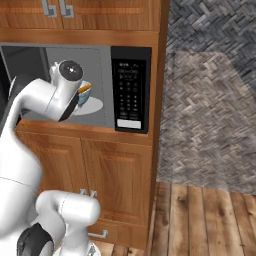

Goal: The microwave is finished heating the steak and carrot. Take the bowl containing the food and place it on the dining counter.

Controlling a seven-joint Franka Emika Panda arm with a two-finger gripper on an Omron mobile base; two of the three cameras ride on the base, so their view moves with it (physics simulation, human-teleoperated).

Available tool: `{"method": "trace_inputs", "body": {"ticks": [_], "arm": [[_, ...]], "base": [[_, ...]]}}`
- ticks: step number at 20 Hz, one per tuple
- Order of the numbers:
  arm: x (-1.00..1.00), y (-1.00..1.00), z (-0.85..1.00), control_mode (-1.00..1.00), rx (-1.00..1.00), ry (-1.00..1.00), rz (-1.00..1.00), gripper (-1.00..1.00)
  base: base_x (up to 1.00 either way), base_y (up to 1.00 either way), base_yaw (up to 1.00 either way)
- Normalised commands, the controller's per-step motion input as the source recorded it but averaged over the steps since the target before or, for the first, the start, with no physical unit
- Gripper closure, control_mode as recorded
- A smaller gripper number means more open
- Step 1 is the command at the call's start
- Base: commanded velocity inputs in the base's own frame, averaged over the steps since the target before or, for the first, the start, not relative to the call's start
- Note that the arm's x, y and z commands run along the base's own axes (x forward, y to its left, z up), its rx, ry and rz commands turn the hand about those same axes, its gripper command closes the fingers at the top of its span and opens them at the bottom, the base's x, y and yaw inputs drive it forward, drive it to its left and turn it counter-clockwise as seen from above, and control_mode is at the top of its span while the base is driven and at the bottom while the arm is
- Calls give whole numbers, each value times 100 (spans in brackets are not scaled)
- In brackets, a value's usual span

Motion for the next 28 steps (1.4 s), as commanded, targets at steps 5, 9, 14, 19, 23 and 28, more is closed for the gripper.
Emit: {"method": "trace_inputs", "body": {"ticks": [5, 9, 14, 19, 23, 28], "arm": [[100, 30, -45, -100, -5, 1, 2, -100], [99, 45, -18, -100, -4, 4, -2, -100], [83, 27, -11, -100, -3, 3, 0, -100], [79, 25, -37, -100, -7, 4, 0, -100], [62, 19, -33, -100, -6, 4, 0, -100], [40, 8, -33, -100, -6, 2, 0, -100]], "base": [[0, 0, 0], [0, 0, 0], [0, 0, 0], [0, 0, 0], [0, 0, 0], [0, 0, 0]]}}
